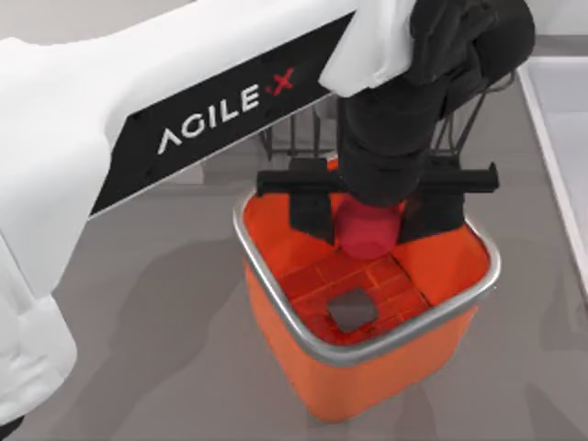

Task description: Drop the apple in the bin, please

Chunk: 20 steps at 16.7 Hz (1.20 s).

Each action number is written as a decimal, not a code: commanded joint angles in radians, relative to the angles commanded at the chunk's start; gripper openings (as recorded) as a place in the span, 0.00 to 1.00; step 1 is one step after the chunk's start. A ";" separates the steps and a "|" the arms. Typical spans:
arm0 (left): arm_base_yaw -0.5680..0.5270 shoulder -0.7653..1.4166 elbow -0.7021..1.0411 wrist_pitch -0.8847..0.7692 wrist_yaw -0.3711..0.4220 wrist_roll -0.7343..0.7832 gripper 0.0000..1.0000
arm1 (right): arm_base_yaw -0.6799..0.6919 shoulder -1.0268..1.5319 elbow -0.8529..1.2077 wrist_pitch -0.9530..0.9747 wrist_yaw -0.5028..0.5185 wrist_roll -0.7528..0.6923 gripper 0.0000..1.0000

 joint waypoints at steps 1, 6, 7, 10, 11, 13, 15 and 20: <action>0.000 0.000 -0.002 0.002 0.000 0.000 0.00 | 0.000 0.000 0.000 0.000 0.000 0.000 1.00; 0.006 -0.009 -0.095 0.101 -0.002 0.010 0.00 | 0.000 0.000 0.000 0.000 0.000 0.000 1.00; 0.007 -0.012 -0.123 0.132 -0.004 0.012 0.00 | 0.000 0.000 0.000 0.000 0.000 0.000 1.00; 0.009 -0.008 -0.206 0.222 -0.009 0.014 0.00 | 0.000 0.000 0.000 0.000 0.000 0.000 1.00; 0.010 -0.005 -0.231 0.245 -0.008 0.014 0.00 | 0.000 0.000 0.000 0.000 0.000 0.000 1.00; 0.013 0.001 -0.267 0.272 -0.003 0.014 0.00 | 0.000 0.000 0.000 0.000 0.000 0.000 1.00; 0.013 0.002 -0.275 0.276 -0.001 0.015 0.00 | 0.000 0.000 0.000 0.000 0.000 0.000 1.00; 0.013 0.002 -0.275 0.276 -0.001 0.015 0.15 | 0.000 0.000 0.000 0.000 0.000 0.000 1.00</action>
